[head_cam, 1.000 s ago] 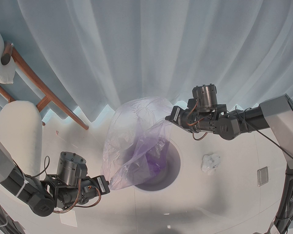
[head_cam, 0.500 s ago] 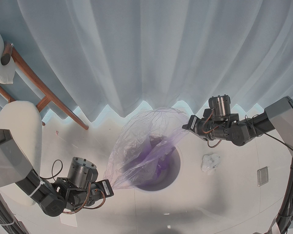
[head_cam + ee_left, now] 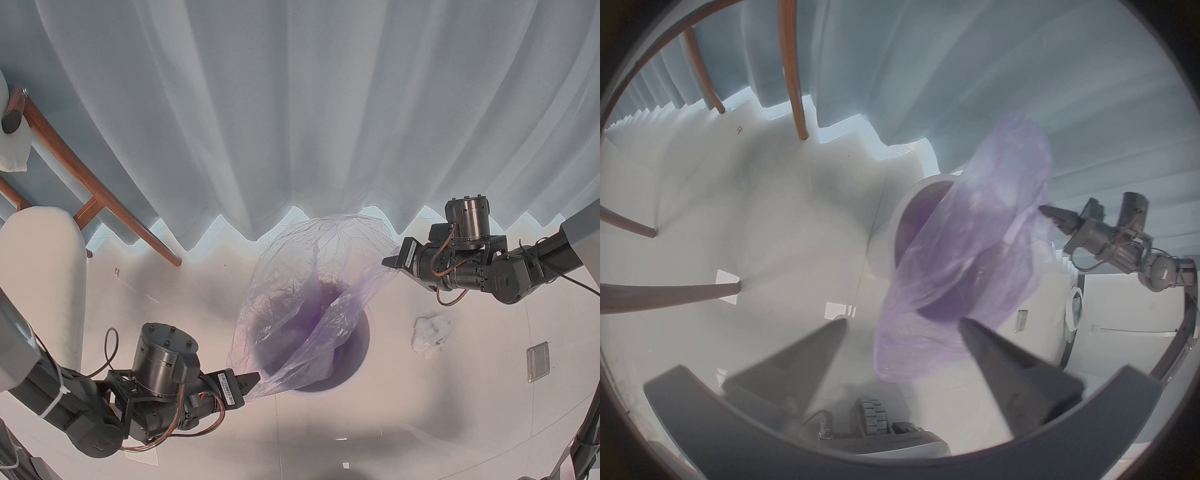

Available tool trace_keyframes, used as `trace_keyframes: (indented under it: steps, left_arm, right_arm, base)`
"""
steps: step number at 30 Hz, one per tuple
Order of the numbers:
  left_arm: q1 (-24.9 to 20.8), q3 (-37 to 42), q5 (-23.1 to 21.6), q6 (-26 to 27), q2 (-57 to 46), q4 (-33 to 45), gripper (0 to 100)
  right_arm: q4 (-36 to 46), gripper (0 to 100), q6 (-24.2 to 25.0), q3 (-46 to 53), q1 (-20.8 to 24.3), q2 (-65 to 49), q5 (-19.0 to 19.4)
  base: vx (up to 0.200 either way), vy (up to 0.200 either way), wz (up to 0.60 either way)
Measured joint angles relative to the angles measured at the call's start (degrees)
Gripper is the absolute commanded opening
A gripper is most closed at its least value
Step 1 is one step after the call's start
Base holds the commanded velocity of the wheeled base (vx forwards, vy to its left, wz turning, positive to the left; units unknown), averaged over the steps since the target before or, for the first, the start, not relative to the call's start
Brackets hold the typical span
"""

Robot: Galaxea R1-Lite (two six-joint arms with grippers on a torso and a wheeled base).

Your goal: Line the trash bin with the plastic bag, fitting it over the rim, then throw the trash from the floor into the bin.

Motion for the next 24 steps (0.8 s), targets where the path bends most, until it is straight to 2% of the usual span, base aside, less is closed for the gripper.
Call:
trace_keyframes:
  steps: [4,8,13,18,24]
  left_arm:
    - [-0.88,0.72,-2.33,0.06,-4.69,0.00,100]
    - [-0.56,1.24,-8.64,1.34,-10.56,0.82,100]
    - [4.02,0.67,-11.13,6.30,-14.20,2.22,100]
    - [8.35,-2.89,-13.86,8.11,-13.12,2.13,100]
    - [10.25,-7.98,-15.26,9.28,-8.28,2.00,100]
  right_arm:
    - [-0.02,0,-2.19,0.83,-0.09,-0.66,0.02]
    - [-0.09,0,-4.97,2.06,-0.06,-1.23,0.16]
    - [-0.13,0,-6.21,3.36,0.06,-1.97,0.44]
    - [-0.16,0,-6.38,4.22,0.33,-2.86,0.51]
    - [-0.22,0,-6.21,5.07,0.61,-3.85,0.49]
  base:
    - [0.000,0.000,0.00]
    - [0.000,0.000,0.00]
    - [0.000,0.000,0.00]
    - [0.000,0.000,0.00]
    - [0.000,0.000,0.00]
